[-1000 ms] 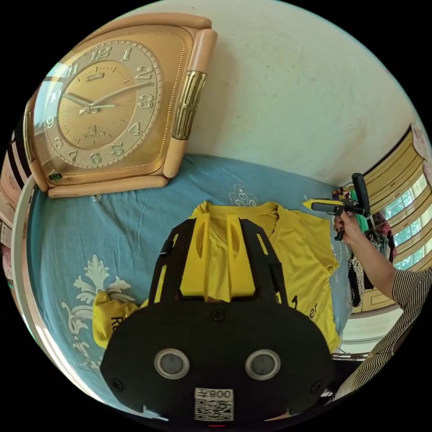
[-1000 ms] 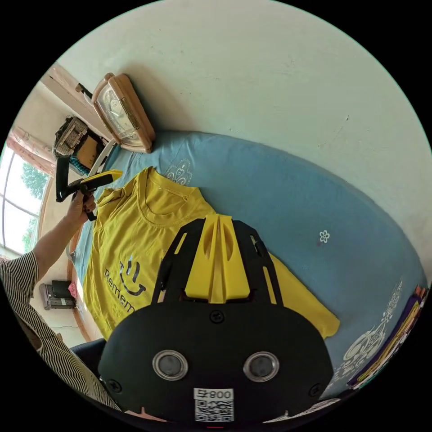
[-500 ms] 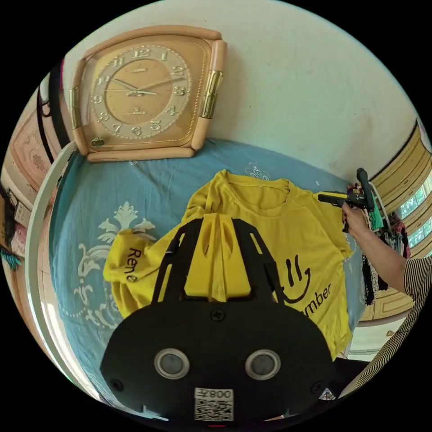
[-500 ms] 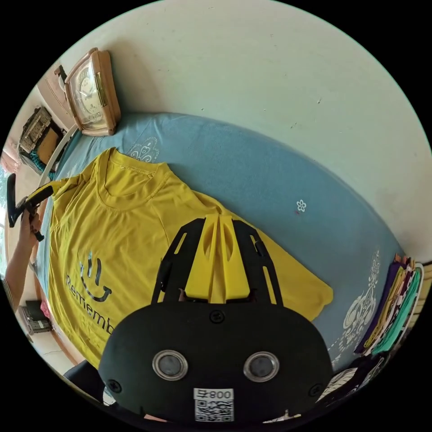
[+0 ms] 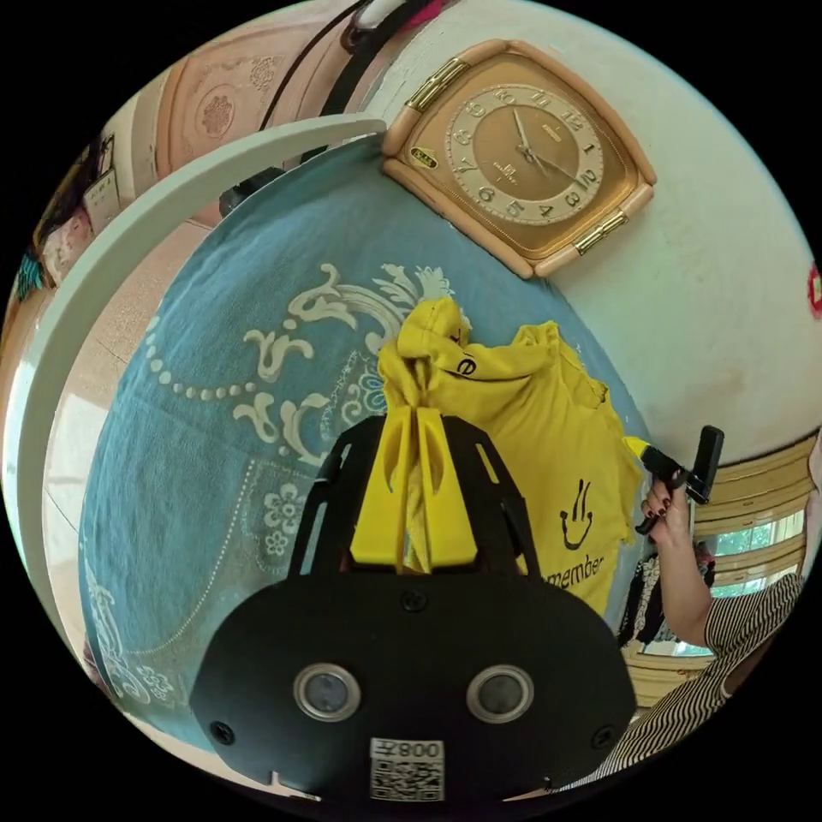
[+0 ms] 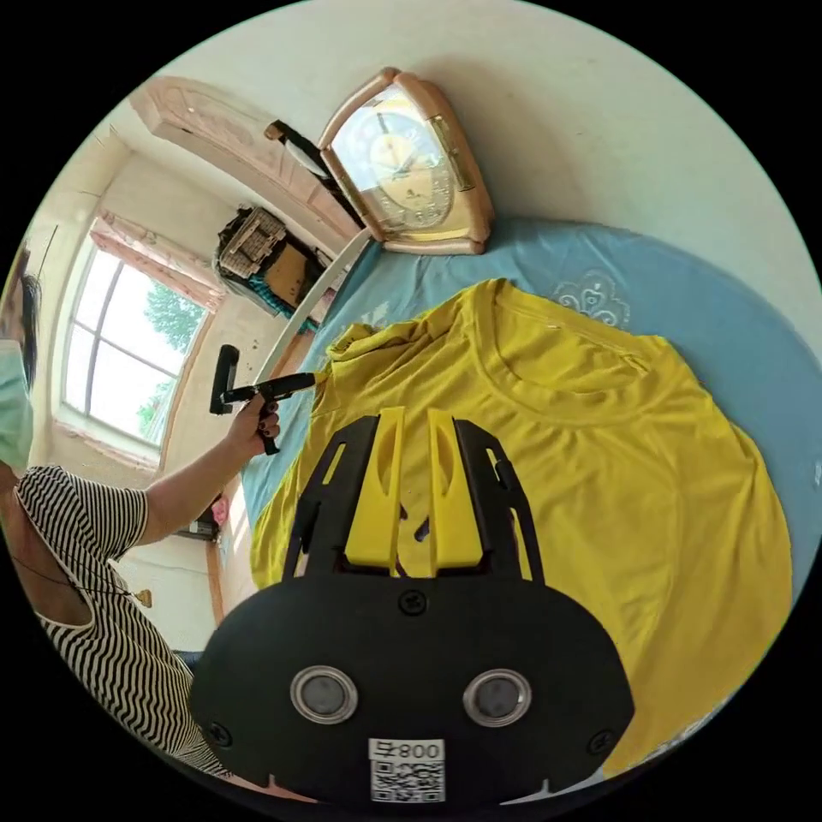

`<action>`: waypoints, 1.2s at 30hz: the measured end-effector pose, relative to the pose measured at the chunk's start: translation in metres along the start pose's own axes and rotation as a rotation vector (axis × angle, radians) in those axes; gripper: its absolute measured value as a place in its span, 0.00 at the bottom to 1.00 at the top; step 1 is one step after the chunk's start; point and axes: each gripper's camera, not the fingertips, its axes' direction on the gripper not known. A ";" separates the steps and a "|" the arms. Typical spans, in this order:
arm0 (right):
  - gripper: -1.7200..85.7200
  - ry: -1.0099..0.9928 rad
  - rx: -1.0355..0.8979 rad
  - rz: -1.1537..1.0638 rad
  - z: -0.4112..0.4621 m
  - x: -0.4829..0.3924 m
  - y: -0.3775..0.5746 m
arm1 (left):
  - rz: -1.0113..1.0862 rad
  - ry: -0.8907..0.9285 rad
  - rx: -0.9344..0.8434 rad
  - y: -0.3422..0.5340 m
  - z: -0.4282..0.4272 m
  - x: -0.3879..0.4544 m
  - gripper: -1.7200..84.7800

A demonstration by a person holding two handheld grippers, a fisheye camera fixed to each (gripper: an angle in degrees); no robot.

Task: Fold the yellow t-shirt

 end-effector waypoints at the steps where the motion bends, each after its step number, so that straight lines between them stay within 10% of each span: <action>1: 0.08 -0.040 -0.026 -0.052 0.015 -0.021 -0.011 | 0.064 0.028 0.046 0.009 -0.011 0.013 0.04; 7: 0.10 -0.002 -0.126 -0.285 0.083 -0.120 -0.049 | 0.390 -0.097 -0.042 0.060 -0.006 0.072 0.03; 20: 0.11 0.256 -0.399 -0.762 0.219 -0.252 -0.046 | 0.334 -0.076 -0.051 0.111 -0.012 0.037 0.04; 36: 0.05 0.227 -0.116 -0.639 0.175 -0.287 -0.140 | 0.252 -0.285 0.223 0.134 -0.127 -0.030 0.04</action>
